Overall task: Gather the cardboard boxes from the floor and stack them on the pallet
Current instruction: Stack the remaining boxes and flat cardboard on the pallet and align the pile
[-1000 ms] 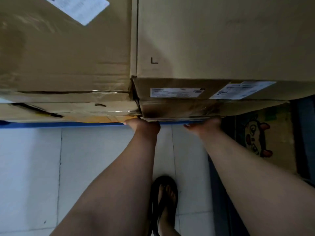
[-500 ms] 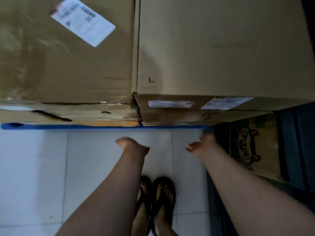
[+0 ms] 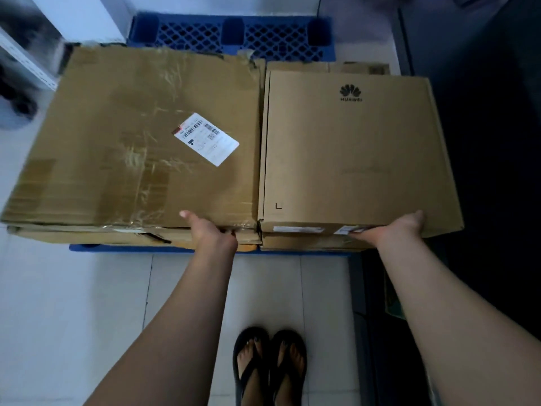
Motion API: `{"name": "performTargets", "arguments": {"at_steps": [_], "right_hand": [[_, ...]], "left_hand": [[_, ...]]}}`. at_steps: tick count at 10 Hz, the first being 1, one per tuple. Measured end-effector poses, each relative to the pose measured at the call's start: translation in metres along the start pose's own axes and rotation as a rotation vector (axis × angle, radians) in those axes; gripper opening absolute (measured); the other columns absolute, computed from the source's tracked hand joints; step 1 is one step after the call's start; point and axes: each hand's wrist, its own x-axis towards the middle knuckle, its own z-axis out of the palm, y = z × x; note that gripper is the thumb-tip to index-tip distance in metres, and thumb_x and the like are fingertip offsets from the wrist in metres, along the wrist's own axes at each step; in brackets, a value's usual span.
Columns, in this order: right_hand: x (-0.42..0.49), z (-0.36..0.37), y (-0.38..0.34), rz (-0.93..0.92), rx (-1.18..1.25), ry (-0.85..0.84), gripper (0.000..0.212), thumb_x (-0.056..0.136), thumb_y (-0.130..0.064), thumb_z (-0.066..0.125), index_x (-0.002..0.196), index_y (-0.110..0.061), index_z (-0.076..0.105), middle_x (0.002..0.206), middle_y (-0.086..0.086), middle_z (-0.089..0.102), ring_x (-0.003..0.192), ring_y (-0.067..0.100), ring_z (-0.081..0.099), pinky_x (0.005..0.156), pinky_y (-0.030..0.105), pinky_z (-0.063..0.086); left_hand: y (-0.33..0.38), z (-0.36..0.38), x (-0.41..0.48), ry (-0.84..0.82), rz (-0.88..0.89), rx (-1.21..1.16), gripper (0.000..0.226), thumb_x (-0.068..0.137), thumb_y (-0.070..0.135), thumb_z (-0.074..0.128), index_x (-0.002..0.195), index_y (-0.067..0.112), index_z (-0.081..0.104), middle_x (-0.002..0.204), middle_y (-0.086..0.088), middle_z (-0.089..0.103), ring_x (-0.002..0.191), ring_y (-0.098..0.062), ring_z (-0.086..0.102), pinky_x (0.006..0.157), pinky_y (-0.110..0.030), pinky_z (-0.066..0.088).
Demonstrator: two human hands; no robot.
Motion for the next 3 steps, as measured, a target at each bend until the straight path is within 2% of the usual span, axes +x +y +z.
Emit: {"name": "performTargets", "arguments": {"at_steps": [1, 2, 3], "right_hand": [[-0.001, -0.001, 0.007, 0.000, -0.066, -0.033, 0.071, 0.088, -0.060, 0.037, 0.150, -0.029, 0.023, 0.153, 0.008, 0.032, 0.138, 0.037, 0.031, 0.109, 0.067, 0.019], [-0.016, -0.016, 0.007, 0.026, -0.105, -0.139, 0.068, 0.089, -0.059, 0.041, 0.146, -0.023, 0.033, 0.148, 0.011, 0.040, 0.133, 0.036, 0.040, 0.110, 0.058, 0.029], [-0.033, -0.039, 0.012, 0.066, -0.225, -0.138, 0.069, 0.092, -0.053, 0.042, 0.147, -0.013, 0.031, 0.150, 0.015, 0.036, 0.138, 0.033, 0.036, 0.115, 0.048, 0.026]], "left_hand": [[-0.004, 0.003, 0.006, -0.035, -0.053, 0.058, 0.062, 0.097, 0.050, 0.034, 0.147, 0.012, 0.031, 0.152, -0.010, 0.037, 0.141, -0.027, 0.033, 0.119, -0.047, 0.020], [-0.002, -0.011, 0.008, -0.061, -0.110, 0.214, 0.057, 0.098, 0.040, 0.042, 0.145, 0.010, 0.033, 0.153, -0.010, 0.034, 0.143, -0.027, 0.029, 0.118, -0.048, 0.019], [0.008, -0.035, -0.005, -0.098, -0.215, 0.267, 0.062, 0.096, 0.038, 0.046, 0.149, 0.012, 0.027, 0.154, -0.017, 0.029, 0.142, -0.032, 0.031, 0.114, -0.047, 0.027]]}}
